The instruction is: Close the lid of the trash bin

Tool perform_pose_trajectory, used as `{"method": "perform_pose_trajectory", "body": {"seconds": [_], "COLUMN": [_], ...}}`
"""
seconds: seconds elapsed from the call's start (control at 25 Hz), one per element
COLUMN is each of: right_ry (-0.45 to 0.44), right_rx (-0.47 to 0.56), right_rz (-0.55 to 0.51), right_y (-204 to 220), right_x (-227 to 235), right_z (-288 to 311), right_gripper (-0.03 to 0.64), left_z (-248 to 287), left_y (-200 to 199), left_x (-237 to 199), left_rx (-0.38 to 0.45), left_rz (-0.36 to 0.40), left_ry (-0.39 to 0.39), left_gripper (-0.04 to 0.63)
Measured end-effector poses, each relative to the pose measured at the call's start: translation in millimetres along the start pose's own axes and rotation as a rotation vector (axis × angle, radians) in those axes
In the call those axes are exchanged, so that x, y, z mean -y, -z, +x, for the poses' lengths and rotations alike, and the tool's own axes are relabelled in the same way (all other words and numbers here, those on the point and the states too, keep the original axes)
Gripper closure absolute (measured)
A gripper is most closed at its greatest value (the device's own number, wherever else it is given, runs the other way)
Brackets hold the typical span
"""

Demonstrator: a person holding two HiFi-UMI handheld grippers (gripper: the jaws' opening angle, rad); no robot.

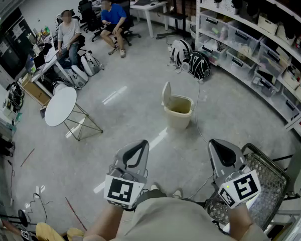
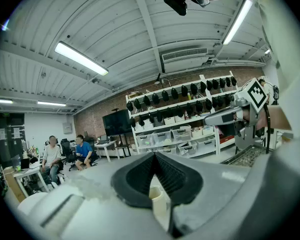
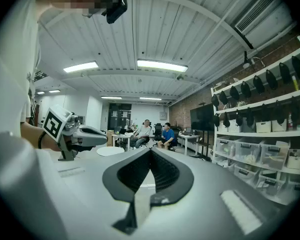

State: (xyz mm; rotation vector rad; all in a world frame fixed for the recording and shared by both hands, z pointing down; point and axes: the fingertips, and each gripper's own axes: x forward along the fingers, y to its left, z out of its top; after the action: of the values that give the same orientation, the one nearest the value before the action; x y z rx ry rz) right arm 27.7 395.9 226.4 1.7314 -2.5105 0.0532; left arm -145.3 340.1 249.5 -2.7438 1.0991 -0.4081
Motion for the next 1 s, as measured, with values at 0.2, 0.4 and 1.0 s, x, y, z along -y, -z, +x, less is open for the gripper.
{"method": "perform_pose_trajectory", "body": {"seconds": [0.2,0.4,1.0], "right_ry": [0.009,0.004,-0.019], "right_rx": [0.006,0.012,-0.006], "right_rz": [0.027,0.039,0.051], "right_y": [1,3,27], "right_x": [9,14,32], "right_z": [-2,-3,37], "right_gripper": [0.614,0.614,0.614], "left_z": [4,8,42], "left_y": [-4,-7,8], "left_x": [4,6,-14], "left_rx": [-0.009,-0.006,-0.002], "left_rz": [-0.06,-0.074,-0.057], "left_ry": [-0.013,-0.023,-0.037], "left_gripper": [0.593,0.592,0.592]}}
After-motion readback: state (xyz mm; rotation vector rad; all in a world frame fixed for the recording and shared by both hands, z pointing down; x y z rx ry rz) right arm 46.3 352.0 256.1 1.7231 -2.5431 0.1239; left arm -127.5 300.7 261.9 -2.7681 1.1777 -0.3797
